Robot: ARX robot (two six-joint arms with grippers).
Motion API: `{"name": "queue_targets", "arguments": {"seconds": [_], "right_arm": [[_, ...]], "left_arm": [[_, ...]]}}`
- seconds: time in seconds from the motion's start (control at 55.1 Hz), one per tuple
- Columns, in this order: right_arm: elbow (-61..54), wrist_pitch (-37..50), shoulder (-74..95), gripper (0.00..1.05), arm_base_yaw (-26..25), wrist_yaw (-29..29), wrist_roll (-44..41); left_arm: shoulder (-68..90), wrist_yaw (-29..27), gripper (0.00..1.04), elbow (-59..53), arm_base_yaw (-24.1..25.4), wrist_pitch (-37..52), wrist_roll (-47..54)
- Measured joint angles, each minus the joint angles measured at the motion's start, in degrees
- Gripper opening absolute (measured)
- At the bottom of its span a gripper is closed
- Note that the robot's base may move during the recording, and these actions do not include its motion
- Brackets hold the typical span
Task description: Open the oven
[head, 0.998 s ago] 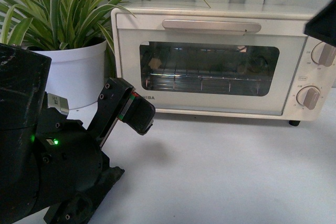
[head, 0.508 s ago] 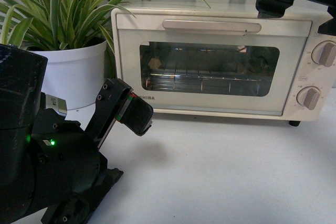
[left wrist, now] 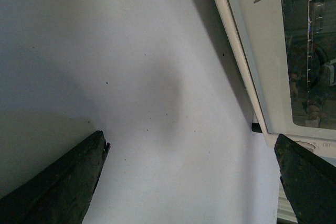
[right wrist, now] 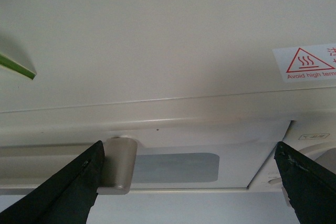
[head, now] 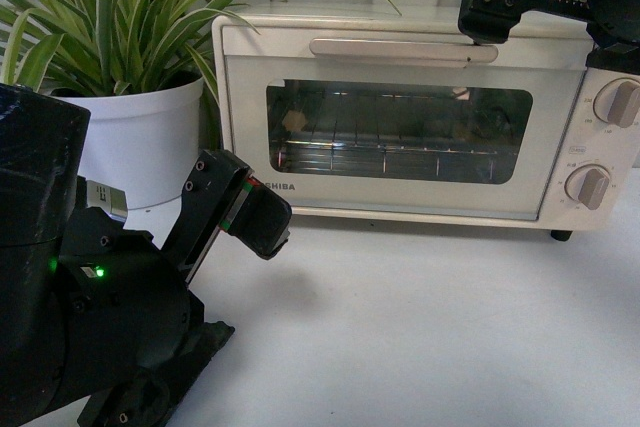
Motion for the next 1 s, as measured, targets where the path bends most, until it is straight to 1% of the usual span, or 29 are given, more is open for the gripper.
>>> {"name": "queue_targets", "arguments": {"seconds": [0.2, 0.381, 0.599, 0.744, 0.998], "right_arm": [[0.24, -1.16, 0.09, 0.95, -0.24, -0.83, -1.18], [-1.01, -1.42, -0.81, 0.95, -0.79, -3.5, -2.21], [-7.52, 1.44, -4.85, 0.95, -0.92, -7.08, -3.43], [-11.15, 3.06, -6.88, 0.95, -0.76, -7.87, -3.45], [-20.22, 7.63, -10.73, 0.95, -0.79, -11.32, -3.52]], "left_arm": [[0.0, 0.0, 0.98, 0.0, 0.0, 0.0, 0.0], [0.0, 0.0, 0.98, 0.0, 0.0, 0.0, -0.02], [0.0, -0.02, 0.98, 0.0, 0.04, 0.0, -0.02], [0.0, -0.02, 0.98, -0.02, 0.11, 0.0, -0.02], [0.0, -0.02, 0.98, -0.15, 0.2, 0.02, -0.04]]}}
